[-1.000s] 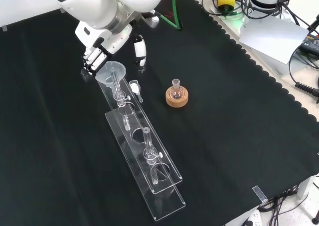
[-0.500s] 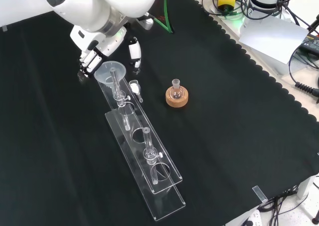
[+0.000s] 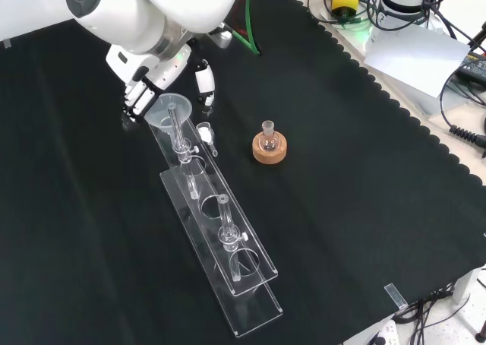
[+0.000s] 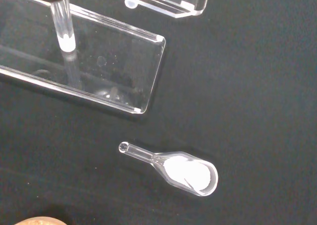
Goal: Pick up the funnel from the transparent funnel stand.
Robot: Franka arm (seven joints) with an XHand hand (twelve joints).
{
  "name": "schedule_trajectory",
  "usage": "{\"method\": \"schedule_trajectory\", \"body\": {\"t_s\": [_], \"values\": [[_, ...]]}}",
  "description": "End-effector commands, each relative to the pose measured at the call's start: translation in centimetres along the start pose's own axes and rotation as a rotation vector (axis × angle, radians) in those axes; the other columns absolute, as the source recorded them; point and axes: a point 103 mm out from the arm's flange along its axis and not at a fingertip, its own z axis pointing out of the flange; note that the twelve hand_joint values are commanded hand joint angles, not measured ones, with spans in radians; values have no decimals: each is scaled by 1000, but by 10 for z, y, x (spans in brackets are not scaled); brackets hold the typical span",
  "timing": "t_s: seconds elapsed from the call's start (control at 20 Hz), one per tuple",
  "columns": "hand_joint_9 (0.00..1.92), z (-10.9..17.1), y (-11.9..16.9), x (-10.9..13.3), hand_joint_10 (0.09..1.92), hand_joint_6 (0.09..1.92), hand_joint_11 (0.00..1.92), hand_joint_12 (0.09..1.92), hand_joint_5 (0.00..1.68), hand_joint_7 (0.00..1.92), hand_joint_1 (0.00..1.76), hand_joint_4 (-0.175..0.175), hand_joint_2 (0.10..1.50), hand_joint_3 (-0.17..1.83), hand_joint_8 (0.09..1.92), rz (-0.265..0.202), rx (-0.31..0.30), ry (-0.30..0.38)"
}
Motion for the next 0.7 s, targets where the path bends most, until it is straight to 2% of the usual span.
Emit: {"method": "schedule_trajectory", "body": {"t_s": [0.05, 0.2, 0.4, 0.55, 0.7], "values": [[335, 2, 1, -1, 779, 87, 558, 1343, 154, 40, 707, -44, 607, 531, 678, 8, 5, -17], [414, 3, 2, -1, 717, 87, 562, 1338, 224, 121, 715, -46, 603, 552, 677, 13, 8, -38], [573, 4, 3, 0, 606, 87, 576, 1313, 371, 317, 739, -37, 615, 575, 640, 25, -20, -69], [782, 1, -3, -1, 516, 111, 657, 1263, 595, 571, 788, -10, 641, 597, 601, 27, -167, -96], [984, -9, -12, -3, 392, 354, 785, 1193, 799, 804, 852, 31, 668, 625, 525, 54, -237, -122]]}}
